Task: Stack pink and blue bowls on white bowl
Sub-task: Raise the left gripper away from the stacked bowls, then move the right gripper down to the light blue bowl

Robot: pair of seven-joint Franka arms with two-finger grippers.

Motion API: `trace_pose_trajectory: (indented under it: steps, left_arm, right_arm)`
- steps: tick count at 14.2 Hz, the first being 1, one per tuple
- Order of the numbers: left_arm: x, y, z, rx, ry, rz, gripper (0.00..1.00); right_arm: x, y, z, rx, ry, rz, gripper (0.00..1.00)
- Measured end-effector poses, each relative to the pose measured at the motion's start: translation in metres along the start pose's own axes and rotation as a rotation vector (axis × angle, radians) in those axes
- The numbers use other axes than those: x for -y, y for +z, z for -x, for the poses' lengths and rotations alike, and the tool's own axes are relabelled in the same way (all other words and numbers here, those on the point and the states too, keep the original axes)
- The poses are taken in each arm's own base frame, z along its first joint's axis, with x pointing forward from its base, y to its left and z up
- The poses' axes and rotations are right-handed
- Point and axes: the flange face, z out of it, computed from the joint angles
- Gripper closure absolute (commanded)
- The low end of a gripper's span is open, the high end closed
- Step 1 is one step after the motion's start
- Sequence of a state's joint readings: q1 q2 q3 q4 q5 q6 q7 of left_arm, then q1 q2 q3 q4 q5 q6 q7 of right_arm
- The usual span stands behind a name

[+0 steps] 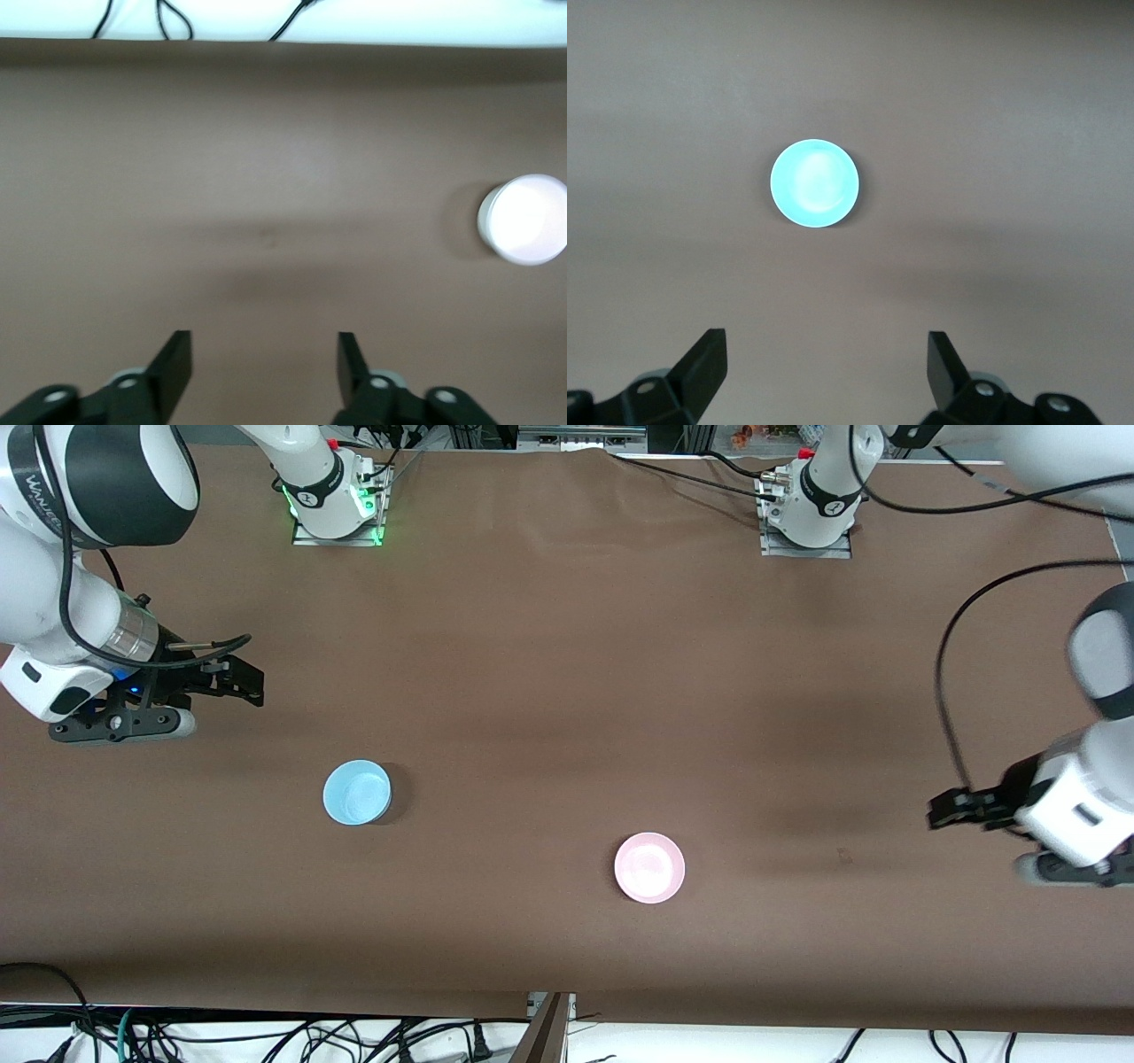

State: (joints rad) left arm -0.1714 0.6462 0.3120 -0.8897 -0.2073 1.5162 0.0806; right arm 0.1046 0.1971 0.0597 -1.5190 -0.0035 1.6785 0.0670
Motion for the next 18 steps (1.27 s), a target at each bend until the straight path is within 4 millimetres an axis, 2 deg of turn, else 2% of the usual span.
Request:
trace_pose_trajectory:
  steps: [2,3,8,13,15,18]
  left_arm:
    - [0.02,-0.009,0.008,0.023,0.03,-0.043,0.0]
    - [0.02,-0.009,0.009,0.029,0.049,-0.054,0.0]
    - [0.003,-0.002,0.008,0.043,0.086,-0.055,0.0]
    - [0.001,-0.001,0.008,0.044,0.089,-0.055,0.0]
    - [0.001,-0.001,0.008,0.044,0.089,-0.055,0.0]
    - [0.001,-0.001,0.008,0.045,0.089,-0.054,0.0]
  right_arm:
    - [0.0,0.0,0.0,0.0,0.0,0.0,0.0]
    - [0.0,0.0,0.0,0.0,0.0,0.0,0.0]
    - [0.0,0.0,0.0,0.0,0.0,0.0,0.0]
    - [0.0,0.005,-0.002,0.004,-0.001,0.0,0.0]
    - [0.0,0.018,-0.009,0.015,-0.001,-0.001,0.0]
    - [-0.001,0.074,-0.031,0.065,0.002,-0.003,0.0]
